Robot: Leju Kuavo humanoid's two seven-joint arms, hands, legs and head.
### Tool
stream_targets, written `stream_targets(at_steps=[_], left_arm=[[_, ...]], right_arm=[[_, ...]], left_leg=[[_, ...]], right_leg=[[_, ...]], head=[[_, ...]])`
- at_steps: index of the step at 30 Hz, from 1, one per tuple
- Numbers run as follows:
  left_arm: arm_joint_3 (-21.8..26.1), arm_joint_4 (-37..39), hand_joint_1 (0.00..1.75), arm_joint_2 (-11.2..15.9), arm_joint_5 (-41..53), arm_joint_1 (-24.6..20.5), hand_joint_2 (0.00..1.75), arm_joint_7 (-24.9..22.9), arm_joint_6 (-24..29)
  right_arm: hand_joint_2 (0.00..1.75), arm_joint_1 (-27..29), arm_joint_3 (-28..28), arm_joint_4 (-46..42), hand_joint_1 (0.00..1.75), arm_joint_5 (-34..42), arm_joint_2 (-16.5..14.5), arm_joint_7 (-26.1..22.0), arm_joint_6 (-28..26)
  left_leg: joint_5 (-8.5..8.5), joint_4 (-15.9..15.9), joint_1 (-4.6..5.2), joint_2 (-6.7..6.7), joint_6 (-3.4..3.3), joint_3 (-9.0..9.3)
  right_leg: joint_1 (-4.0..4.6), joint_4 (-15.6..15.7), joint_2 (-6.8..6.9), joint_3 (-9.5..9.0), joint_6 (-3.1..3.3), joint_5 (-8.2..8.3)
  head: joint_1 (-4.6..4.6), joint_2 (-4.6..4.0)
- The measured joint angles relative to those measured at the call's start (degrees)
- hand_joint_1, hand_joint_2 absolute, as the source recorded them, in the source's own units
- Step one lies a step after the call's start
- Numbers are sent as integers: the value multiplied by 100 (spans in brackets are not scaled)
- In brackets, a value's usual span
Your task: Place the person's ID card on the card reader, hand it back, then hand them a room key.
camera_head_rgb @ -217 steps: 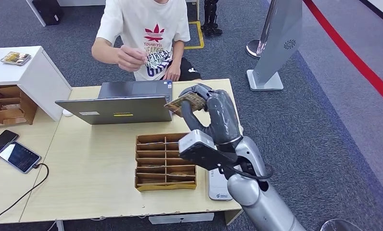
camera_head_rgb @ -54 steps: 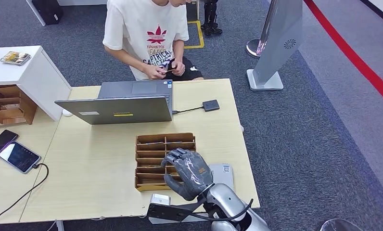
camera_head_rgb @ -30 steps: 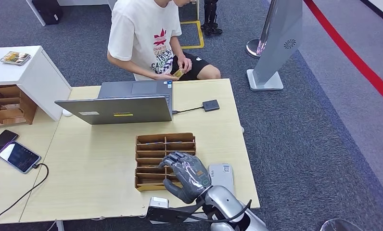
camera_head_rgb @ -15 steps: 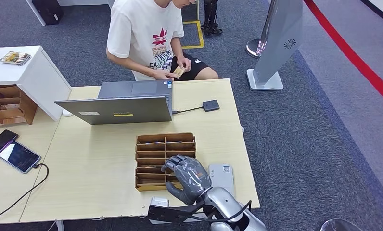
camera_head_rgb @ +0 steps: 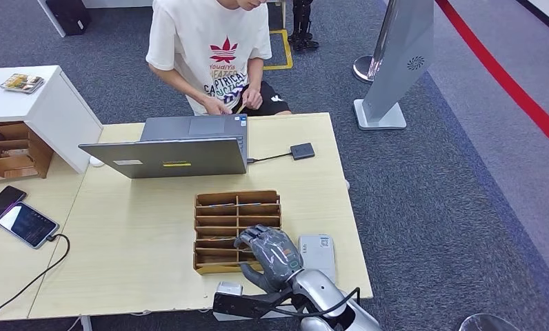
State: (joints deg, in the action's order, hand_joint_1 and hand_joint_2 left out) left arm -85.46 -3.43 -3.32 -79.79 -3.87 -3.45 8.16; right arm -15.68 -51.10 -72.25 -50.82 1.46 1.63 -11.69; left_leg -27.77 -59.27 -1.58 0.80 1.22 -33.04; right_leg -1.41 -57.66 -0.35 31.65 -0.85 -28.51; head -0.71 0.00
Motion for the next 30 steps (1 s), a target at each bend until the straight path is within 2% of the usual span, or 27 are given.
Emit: stream_targets(at_steps=[10, 13, 17, 30], left_arm=[[-49, 0, 0, 0, 1, -5, 175, -1, -10], [-52, 0, 0, 0, -1, -6, 175, -2, -12], [-55, 0, 0, 0, -1, -7, 175, -2, -12], [-55, 0, 0, 0, -1, -8, 175, -2, -12]], right_arm=[[175, -25, 2, 159, 82, -25, -50, 10, 16], [175, -30, 2, 184, 97, -39, -55, 18, 22], [175, -35, 4, 221, 133, -45, -55, 20, 24], [175, -112, 13, 261, 132, -58, -74, 18, 24]], left_leg=[[0, 0, 0, 0, 0, 0], [0, 0, 0, 0, 0, 0], [0, 0, 0, 0, 0, 0], [0, 0, 0, 0, 0, 1]], right_leg=[[0, 0, 0, 0, 0, 0], [0, 0, 0, 0, 0, 0], [0, 0, 0, 0, 0, 0], [0, 0, 0, 0, 0, 0]], head=[[1, 0], [1, 0], [1, 0], [0, 0]])
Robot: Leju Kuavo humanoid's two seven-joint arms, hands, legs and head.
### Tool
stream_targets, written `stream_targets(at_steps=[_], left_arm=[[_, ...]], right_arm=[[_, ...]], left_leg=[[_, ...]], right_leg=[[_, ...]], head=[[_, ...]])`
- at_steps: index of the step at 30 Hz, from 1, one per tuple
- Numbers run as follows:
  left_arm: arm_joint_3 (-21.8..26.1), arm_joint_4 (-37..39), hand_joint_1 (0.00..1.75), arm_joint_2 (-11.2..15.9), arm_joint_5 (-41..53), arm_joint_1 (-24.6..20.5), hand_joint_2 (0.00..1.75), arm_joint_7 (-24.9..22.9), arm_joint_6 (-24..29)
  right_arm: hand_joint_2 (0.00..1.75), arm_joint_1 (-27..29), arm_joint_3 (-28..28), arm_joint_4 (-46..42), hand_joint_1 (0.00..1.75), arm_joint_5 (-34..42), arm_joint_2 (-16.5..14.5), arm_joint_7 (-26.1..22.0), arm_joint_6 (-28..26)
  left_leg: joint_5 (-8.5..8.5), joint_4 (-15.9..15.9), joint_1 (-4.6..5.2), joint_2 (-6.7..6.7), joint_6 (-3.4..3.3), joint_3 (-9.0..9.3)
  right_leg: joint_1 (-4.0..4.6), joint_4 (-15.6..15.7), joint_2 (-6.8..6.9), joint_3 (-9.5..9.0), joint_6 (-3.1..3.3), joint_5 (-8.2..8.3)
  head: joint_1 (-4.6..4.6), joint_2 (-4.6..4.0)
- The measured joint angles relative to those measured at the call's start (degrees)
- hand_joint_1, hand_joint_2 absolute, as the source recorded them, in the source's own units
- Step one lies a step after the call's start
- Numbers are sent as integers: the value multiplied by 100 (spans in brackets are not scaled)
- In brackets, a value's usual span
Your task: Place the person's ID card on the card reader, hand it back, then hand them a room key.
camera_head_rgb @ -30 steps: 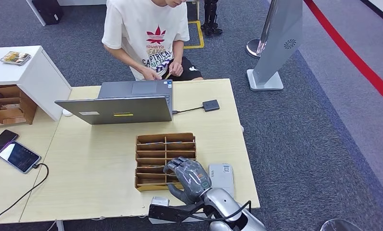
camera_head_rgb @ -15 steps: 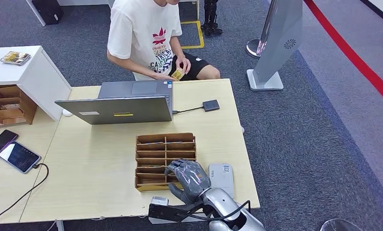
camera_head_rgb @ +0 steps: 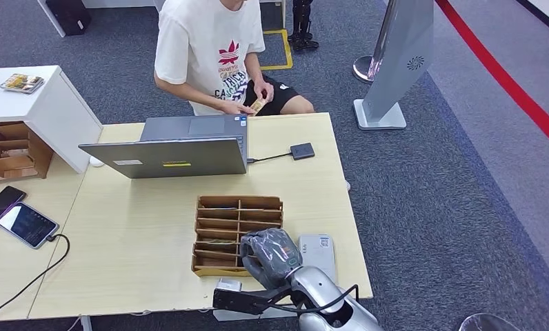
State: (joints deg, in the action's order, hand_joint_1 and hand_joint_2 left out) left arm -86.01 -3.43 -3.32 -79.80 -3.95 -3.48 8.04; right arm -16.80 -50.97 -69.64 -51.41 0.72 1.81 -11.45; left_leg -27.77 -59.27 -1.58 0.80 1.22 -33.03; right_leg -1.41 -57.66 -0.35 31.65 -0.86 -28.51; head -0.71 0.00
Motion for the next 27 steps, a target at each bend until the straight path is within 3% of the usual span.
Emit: stream_targets(at_steps=[16, 20, 27], left_arm=[[-2, 0, 0, 2, -8, 0, 175, 0, 0], [-2, 0, 0, 2, -9, 0, 175, 0, 0], [-2, 0, 0, 2, -9, 0, 175, 0, -2]], right_arm=[[175, -9, 9, 82, 120, -37, -13, 33, 71], [175, -11, 15, 98, 127, -37, -13, 33, 72], [175, -12, 34, 101, 109, -37, -13, 33, 77]], left_leg=[[0, 0, 0, 0, 0, 0], [0, 0, 0, 0, 0, 0], [0, 0, 0, 0, 0, 0]], right_leg=[[0, 0, 0, 0, 0, 0], [0, 0, 0, 0, 0, 0], [0, 0, 0, 0, 0, 0]], head=[[1, 0], [1, 0], [1, 0]])
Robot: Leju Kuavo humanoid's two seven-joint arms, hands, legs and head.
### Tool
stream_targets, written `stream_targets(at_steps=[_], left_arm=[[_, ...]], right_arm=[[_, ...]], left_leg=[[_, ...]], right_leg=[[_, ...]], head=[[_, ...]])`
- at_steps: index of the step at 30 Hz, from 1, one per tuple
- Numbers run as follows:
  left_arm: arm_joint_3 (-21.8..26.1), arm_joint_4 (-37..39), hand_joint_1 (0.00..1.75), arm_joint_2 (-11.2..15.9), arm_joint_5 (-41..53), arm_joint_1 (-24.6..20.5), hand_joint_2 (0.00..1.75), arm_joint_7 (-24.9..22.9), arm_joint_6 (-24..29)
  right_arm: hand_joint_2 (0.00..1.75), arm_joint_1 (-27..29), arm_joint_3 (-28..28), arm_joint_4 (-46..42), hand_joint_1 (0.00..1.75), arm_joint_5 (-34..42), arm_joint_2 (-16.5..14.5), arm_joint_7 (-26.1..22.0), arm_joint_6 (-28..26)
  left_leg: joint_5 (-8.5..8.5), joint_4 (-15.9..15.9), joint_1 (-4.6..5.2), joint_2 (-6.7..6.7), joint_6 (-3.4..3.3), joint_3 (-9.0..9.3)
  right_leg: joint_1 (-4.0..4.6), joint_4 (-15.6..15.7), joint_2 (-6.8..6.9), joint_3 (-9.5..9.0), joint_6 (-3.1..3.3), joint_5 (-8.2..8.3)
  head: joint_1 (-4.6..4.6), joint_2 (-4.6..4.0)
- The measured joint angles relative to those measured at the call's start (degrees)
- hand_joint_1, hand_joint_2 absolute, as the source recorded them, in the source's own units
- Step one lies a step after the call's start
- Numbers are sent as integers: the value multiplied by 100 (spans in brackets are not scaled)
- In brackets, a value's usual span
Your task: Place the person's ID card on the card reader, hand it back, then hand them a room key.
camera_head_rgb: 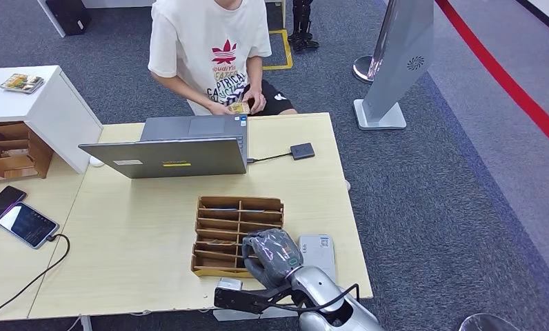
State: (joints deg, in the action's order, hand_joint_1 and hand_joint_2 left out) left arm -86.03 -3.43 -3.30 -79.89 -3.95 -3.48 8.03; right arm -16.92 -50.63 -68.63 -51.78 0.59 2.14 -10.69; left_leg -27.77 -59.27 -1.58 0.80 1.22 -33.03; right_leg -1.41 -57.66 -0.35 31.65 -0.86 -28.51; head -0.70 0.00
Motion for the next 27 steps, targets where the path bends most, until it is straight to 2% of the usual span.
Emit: stream_targets(at_steps=[8, 12, 20, 27], left_arm=[[-5, 0, 0, -2, -28, 0, 175, 0, -18], [-8, 0, 0, -1, -42, 0, 175, 0, -21], [-35, 2, 0, -1, -76, 0, 175, 0, -22], [-50, 4, 0, 0, -95, 0, 175, 1, -22]], right_arm=[[175, -14, 3, 0, 93, 0, 0, 0, 67], [175, -25, 4, 0, 72, -7, 0, 1, 115], [175, -34, 43, -1, 70, -39, 0, 14, 121], [175, -33, 90, -2, 78, -56, 0, 22, 120]], left_leg=[[0, 0, 0, 0, 0, 0], [0, 0, 0, 0, 0, 0], [0, 0, 0, 0, 0, 1], [0, 0, 0, 0, 0, 1]], right_leg=[[0, 0, 0, 0, 0, 0], [0, 0, 0, 0, 0, 0], [0, 0, 0, 0, 0, 0], [0, 0, 0, 0, 0, 0]], head=[[-1, 0], [0, 0], [0, 0], [0, 0]])
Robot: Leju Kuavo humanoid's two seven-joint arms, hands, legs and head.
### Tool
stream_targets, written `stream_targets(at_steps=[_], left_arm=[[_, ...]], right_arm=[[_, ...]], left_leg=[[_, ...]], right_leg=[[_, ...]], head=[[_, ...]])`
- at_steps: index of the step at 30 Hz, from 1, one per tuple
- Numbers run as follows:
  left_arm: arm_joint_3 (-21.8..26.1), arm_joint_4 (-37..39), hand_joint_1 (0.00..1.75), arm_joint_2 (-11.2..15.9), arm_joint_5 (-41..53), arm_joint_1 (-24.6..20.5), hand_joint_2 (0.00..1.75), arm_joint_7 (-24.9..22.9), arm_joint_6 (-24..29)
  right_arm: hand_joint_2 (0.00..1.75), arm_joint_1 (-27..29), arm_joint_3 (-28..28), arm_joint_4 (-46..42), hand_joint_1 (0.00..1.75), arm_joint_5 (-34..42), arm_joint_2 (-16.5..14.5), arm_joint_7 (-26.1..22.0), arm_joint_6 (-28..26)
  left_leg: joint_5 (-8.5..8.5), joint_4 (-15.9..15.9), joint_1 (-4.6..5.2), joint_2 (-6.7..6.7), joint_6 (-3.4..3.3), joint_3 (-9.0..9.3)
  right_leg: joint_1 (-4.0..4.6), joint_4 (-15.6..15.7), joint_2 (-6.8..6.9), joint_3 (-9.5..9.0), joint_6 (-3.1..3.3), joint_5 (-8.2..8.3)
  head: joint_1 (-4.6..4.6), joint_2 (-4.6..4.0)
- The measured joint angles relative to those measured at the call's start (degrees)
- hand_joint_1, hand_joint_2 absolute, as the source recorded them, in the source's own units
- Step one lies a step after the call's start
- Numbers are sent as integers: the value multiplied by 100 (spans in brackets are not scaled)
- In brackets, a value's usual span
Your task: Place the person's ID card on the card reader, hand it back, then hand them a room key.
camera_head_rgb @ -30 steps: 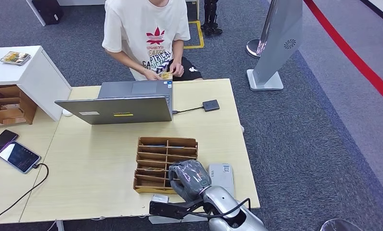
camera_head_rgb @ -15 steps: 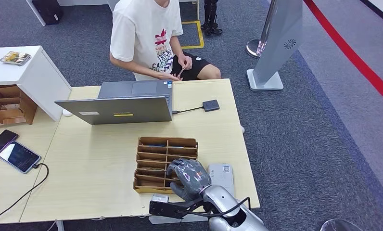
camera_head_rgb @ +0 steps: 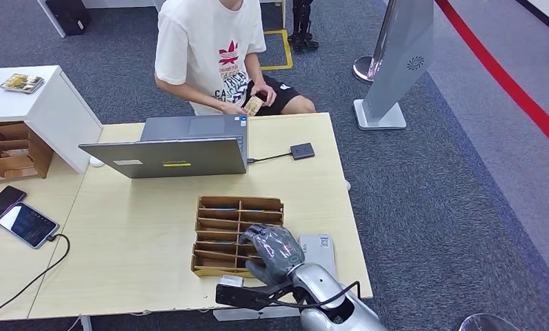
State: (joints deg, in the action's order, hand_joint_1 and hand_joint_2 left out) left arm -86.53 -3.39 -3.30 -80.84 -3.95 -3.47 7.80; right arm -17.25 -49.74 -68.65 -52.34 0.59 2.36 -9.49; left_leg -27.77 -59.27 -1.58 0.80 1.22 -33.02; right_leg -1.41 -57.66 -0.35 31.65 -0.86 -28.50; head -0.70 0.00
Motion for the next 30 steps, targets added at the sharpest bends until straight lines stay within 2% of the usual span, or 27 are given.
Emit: stream_targets(at_steps=[12, 30], left_arm=[[-49, 10, 0, -2, -21, 0, 175, 2, 0], [-90, 45, 0, -4, -59, -2, 175, 10, -7]], right_arm=[[175, 2, 48, 2, 80, -49, 17, 13, 1], [175, 58, 113, 0, 96, -99, 125, 13, 70]], left_leg=[[0, 0, 0, 0, 0, 0], [0, 0, 0, 0, 0, 2]], right_leg=[[0, 0, 0, 0, 0, 0], [0, 0, -1, 0, 0, 0]], head=[[-1, 0], [-1, 0]])
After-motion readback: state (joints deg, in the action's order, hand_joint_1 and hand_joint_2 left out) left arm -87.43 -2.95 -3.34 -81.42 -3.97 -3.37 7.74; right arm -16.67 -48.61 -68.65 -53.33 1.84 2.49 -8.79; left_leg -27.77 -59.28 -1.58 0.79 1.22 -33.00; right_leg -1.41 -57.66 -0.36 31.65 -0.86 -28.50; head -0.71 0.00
